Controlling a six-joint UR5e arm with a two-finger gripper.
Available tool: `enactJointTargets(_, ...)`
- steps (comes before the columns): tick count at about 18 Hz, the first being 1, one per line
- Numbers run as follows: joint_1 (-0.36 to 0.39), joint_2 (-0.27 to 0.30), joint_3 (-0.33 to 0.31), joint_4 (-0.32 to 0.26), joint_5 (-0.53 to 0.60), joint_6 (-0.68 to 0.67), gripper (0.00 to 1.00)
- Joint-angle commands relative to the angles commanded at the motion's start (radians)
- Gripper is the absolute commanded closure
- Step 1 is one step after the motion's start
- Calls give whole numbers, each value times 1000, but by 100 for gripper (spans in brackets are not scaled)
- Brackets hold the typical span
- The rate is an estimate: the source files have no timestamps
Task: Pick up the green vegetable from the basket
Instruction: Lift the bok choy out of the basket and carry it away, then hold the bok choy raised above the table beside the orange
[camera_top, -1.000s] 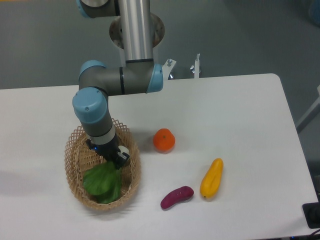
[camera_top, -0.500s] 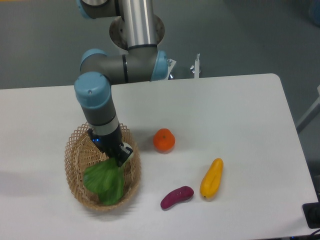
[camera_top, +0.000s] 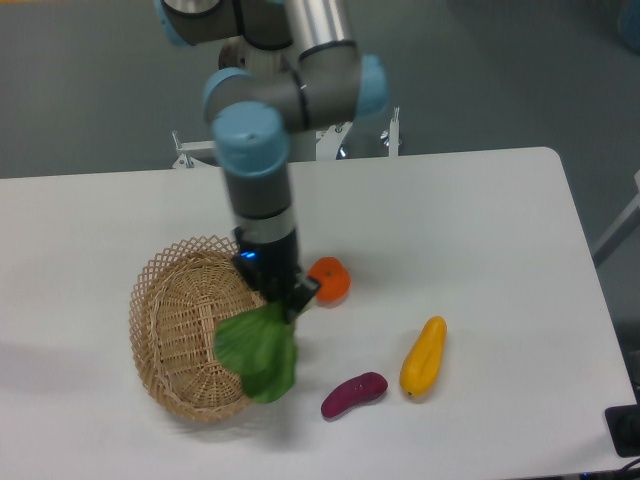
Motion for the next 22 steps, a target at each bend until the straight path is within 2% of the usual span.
enactJointTargets(8, 152, 46, 14, -118, -54, 203, 68)
enactJointTargets(22, 167, 58, 17, -124, -55, 207, 68)
